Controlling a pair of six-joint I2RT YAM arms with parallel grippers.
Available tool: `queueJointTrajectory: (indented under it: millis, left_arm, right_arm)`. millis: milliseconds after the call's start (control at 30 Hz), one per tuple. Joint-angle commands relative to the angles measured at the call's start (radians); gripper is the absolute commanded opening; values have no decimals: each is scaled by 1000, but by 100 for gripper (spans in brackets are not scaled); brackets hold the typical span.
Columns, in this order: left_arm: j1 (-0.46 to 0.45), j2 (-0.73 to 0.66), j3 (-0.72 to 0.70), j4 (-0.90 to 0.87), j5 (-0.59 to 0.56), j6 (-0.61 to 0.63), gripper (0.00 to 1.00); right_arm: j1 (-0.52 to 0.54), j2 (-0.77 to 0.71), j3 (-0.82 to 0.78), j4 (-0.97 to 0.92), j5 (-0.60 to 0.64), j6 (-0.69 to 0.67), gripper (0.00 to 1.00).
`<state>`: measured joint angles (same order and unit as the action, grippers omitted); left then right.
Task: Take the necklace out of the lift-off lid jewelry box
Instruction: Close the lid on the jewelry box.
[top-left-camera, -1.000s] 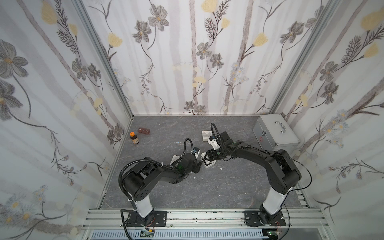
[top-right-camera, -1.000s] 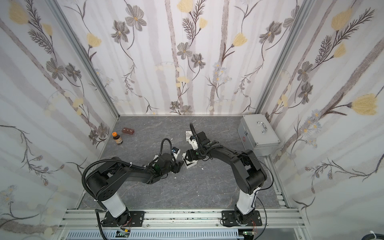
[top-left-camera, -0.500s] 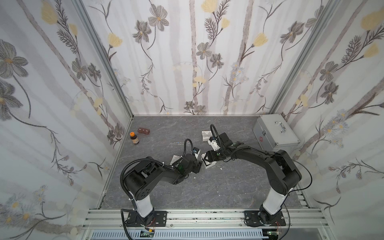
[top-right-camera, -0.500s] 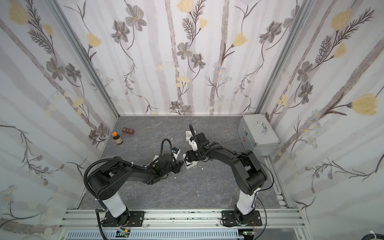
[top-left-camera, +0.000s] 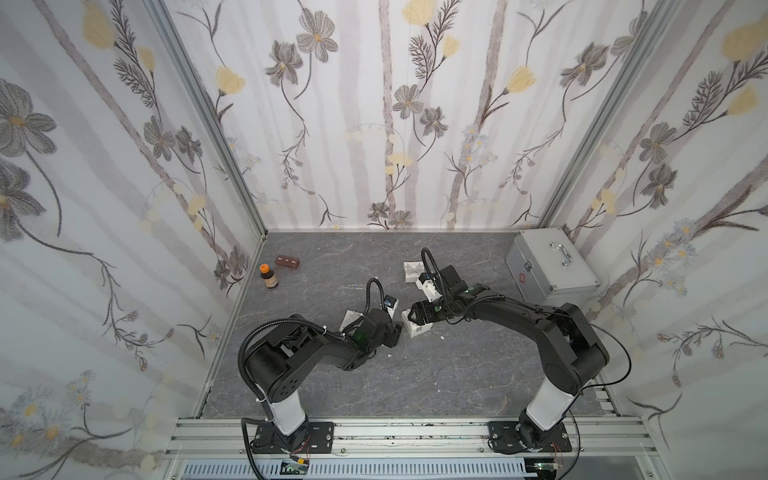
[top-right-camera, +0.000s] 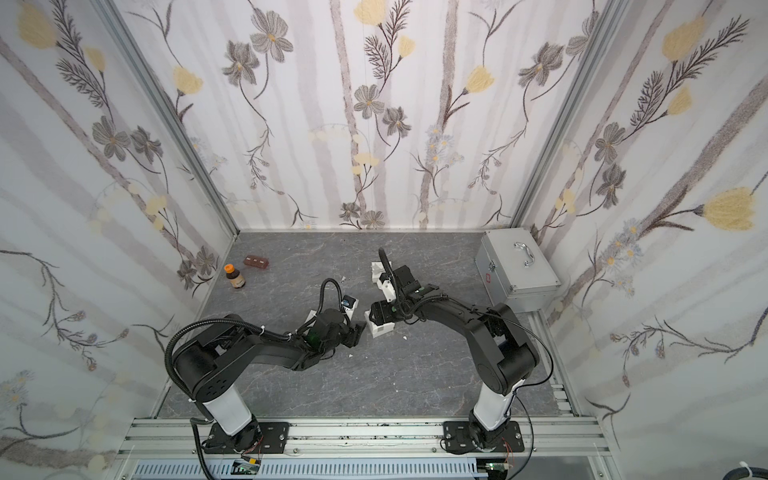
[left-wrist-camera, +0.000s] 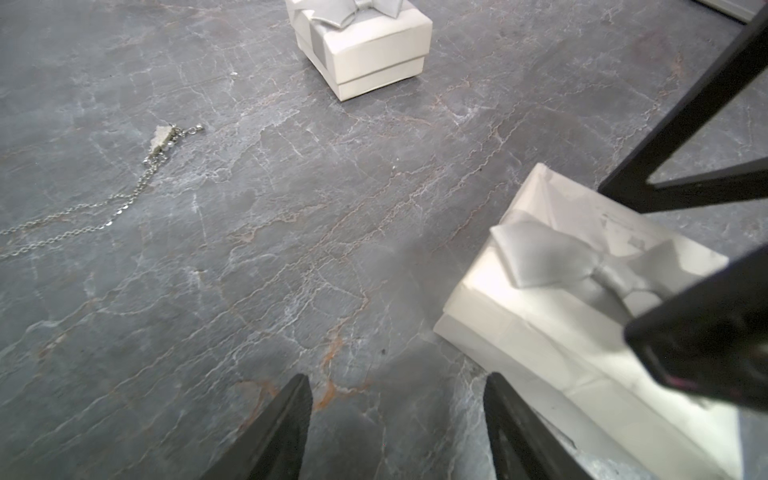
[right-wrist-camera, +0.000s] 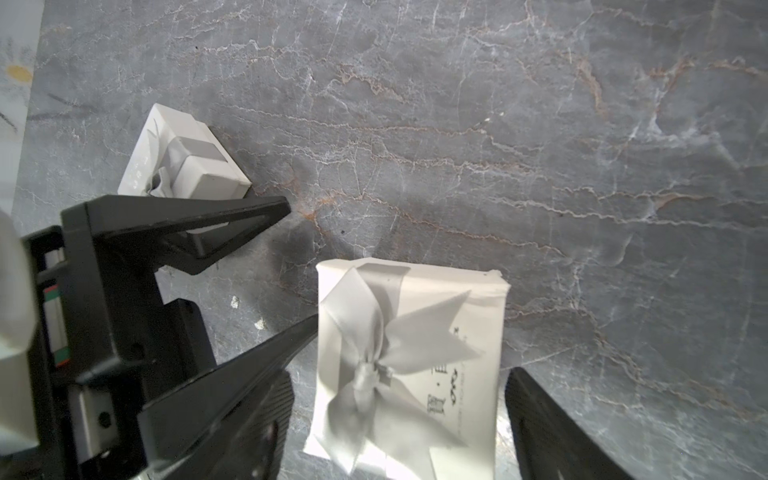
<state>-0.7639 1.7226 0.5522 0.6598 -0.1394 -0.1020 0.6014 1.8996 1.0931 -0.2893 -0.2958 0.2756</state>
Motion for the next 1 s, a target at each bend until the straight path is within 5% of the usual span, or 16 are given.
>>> queueJointTrajectory:
  millis: [0, 667, 967]
  left_arm:
    - [2, -37, -15, 17, -37, -11, 68]
    - [125, -508, -36, -301, -60, -29, 73]
    - [194, -599, -34, -392, -23, -46, 75]
  right_arm:
    - [-2, -4, 1, 27, 40, -4, 73]
    - [27, 70, -16, 46, 97, -27, 59]
    - [45, 2, 11, -14, 213, -53, 67]
